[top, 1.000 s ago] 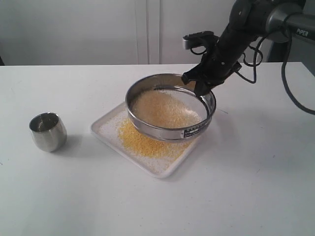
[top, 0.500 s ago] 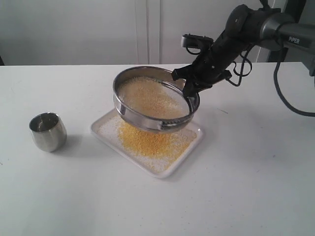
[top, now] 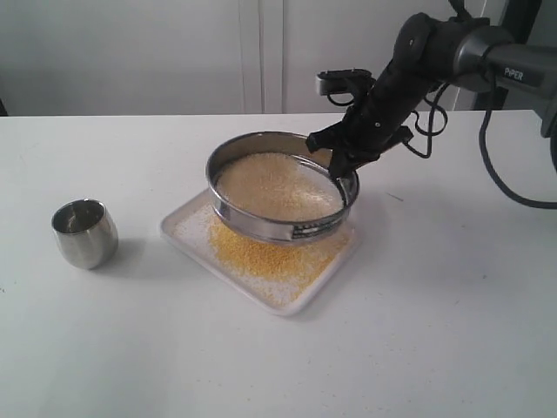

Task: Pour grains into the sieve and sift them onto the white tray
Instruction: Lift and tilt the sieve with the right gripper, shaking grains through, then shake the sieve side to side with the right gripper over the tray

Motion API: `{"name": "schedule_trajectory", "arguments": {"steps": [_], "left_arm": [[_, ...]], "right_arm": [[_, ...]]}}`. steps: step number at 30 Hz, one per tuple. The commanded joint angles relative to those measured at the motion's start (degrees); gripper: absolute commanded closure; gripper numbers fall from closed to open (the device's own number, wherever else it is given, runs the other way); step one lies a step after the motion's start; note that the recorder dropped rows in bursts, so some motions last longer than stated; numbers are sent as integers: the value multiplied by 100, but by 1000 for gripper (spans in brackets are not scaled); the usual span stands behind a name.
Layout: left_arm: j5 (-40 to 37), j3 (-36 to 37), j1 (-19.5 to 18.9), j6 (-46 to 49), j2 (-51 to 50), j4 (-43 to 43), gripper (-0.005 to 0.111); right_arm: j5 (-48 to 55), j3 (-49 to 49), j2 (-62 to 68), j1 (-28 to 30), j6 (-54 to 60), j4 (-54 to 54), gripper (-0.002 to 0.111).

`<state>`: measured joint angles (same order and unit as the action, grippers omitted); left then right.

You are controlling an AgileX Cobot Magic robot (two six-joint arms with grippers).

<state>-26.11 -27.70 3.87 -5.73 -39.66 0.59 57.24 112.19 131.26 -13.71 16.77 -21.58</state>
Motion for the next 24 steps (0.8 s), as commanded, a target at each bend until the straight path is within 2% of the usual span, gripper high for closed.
{"name": "schedule_trajectory", "arguments": {"steps": [1, 3, 4, 5, 6, 7, 9, 10, 12, 15, 16, 18, 21, 22, 23, 24], "left_arm": [[-47, 22, -23, -31, 33, 61, 107], [-47, 22, -23, -31, 33, 61, 107], [-47, 22, -23, -31, 33, 61, 107], [-47, 22, -23, -31, 33, 61, 107], [-47, 22, -23, -31, 33, 61, 107], [-47, 22, -23, -31, 33, 61, 107], [-47, 22, -23, -31, 33, 61, 107], [-47, 22, -23, -31, 33, 61, 107], [-47, 22, -23, -31, 33, 61, 107], [-47, 22, -23, -31, 33, 61, 107], [-47, 22, -23, -31, 33, 61, 107], [-47, 22, -23, -31, 33, 61, 107], [-47, 22, -23, -31, 33, 61, 107], [-47, 22, -23, -31, 33, 61, 107], [-47, 22, -23, -31, 33, 61, 107], [-47, 22, -23, -31, 33, 61, 107]], "right_arm": [[168, 47, -87, 61, 1403, -181, 108], [-53, -31, -39, 71, -515, -747, 108], [209, -25, 11, 54, -688, -1067, 108], [411, 16, 23, 39, 127, -1060, 108], [470, 70, 12, 39, 1533, -751, 108], [407, 59, 1, 52, 1559, -626, 108], [112, -5, 69, 63, -153, -875, 108], [278, -6, 95, 51, -435, -919, 108], [349, 63, 94, 41, 945, -359, 108], [187, 20, 148, 77, -1135, -871, 108], [493, 53, 193, 45, -522, -1034, 108], [702, 165, 181, 45, 1634, -682, 108], [575, 140, 257, 67, -623, -1231, 108], [707, 174, 262, 67, -263, -1281, 108], [629, 208, 262, 67, 707, -1054, 108], [518, 197, 238, 67, 826, -945, 108]]}}
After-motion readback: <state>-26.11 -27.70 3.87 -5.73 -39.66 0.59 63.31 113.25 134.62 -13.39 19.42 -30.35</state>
